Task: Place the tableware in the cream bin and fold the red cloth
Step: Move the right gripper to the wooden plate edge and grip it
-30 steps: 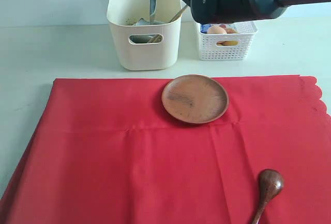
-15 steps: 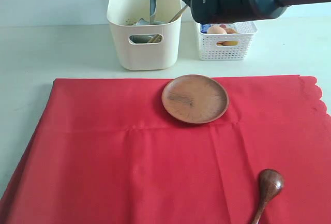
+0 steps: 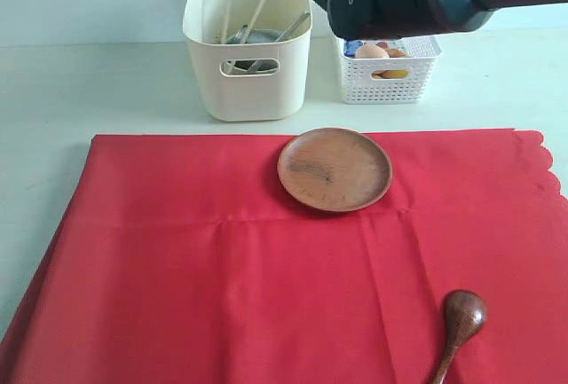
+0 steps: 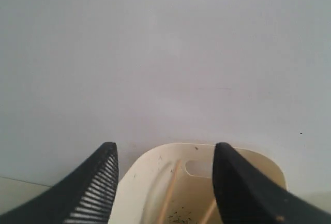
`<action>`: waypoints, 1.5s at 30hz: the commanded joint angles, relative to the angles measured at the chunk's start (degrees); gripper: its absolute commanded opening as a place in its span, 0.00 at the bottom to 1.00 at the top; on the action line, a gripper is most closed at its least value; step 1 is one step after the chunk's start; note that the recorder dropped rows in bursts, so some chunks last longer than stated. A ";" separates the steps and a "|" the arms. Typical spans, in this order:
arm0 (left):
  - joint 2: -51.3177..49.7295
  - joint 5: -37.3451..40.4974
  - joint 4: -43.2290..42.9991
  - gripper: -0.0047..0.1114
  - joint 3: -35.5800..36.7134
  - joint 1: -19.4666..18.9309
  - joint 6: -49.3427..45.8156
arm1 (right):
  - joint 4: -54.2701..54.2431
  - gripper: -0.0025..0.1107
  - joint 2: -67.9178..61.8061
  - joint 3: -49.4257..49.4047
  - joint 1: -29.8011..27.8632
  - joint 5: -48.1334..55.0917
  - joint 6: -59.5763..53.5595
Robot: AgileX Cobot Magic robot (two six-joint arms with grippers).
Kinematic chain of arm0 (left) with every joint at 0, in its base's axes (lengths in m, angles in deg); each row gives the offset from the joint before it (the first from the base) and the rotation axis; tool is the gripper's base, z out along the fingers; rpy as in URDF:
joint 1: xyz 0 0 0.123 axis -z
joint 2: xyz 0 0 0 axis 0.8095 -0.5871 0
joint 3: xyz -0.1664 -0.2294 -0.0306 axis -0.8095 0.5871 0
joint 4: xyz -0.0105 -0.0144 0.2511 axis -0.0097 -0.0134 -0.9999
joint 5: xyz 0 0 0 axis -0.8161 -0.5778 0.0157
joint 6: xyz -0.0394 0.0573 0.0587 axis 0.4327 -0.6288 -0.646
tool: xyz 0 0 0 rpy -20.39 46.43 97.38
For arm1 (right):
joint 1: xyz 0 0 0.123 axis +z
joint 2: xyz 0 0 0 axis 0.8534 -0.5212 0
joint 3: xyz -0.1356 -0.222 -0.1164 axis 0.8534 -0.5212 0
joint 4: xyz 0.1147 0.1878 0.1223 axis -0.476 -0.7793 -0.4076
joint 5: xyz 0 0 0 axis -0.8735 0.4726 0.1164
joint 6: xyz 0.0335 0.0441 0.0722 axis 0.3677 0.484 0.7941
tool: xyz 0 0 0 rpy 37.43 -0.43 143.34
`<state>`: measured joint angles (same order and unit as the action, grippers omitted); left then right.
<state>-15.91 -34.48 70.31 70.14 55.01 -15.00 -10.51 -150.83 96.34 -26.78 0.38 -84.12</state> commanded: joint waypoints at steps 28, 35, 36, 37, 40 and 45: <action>-0.30 -0.25 0.34 0.05 -0.03 0.29 -0.29 | 6.49 0.02 22.20 -10.82 -17.60 67.72 -4.59; -0.30 -0.25 0.34 0.05 -0.03 0.29 -0.29 | -10.56 0.02 16.57 -15.78 -18.93 67.65 -19.83; -0.30 -0.25 0.34 0.05 -0.03 0.29 -0.29 | -10.57 0.02 15.37 -15.78 -18.93 67.32 -19.93; -0.30 -0.25 0.34 0.05 -0.03 0.29 -0.29 | -10.57 0.02 14.53 -15.78 -18.93 67.20 -19.93; -0.30 -0.25 0.34 0.05 -0.03 0.29 -0.29 | -11.44 0.02 10.92 -15.78 -19.62 67.31 -19.93; -0.30 -0.25 0.34 0.05 -0.03 0.29 -0.29 | -26.99 0.02 4.20 -15.78 -24.27 71.80 -31.79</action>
<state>-15.91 -34.48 70.31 70.14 55.01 -15.00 -31.08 -145.12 80.68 -49.48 70.56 -110.87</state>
